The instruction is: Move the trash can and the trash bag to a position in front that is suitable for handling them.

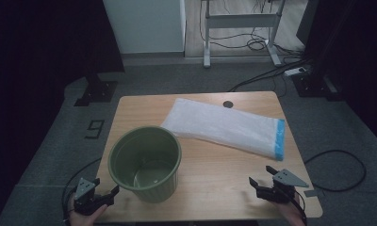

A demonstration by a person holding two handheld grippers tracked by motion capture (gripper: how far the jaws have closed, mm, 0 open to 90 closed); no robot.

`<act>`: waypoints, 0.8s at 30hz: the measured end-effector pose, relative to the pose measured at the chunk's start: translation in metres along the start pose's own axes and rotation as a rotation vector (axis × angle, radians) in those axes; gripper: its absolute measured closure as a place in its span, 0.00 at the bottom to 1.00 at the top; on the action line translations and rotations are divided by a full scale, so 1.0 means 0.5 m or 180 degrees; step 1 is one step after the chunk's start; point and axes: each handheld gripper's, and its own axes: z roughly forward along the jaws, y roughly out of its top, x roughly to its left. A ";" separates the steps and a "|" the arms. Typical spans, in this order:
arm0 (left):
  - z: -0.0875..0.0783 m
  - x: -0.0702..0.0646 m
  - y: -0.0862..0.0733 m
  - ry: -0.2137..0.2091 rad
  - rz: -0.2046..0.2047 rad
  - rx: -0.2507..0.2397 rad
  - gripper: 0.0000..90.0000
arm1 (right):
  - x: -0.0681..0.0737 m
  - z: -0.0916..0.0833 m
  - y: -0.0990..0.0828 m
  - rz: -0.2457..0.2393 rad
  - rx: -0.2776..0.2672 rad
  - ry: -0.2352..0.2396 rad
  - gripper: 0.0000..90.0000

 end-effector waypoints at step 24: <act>-0.024 -0.054 0.070 -0.1317 0.0972 -0.0341 0.08 | -0.034 -0.003 -0.010 0.0038 -0.0014 0.0014 0.17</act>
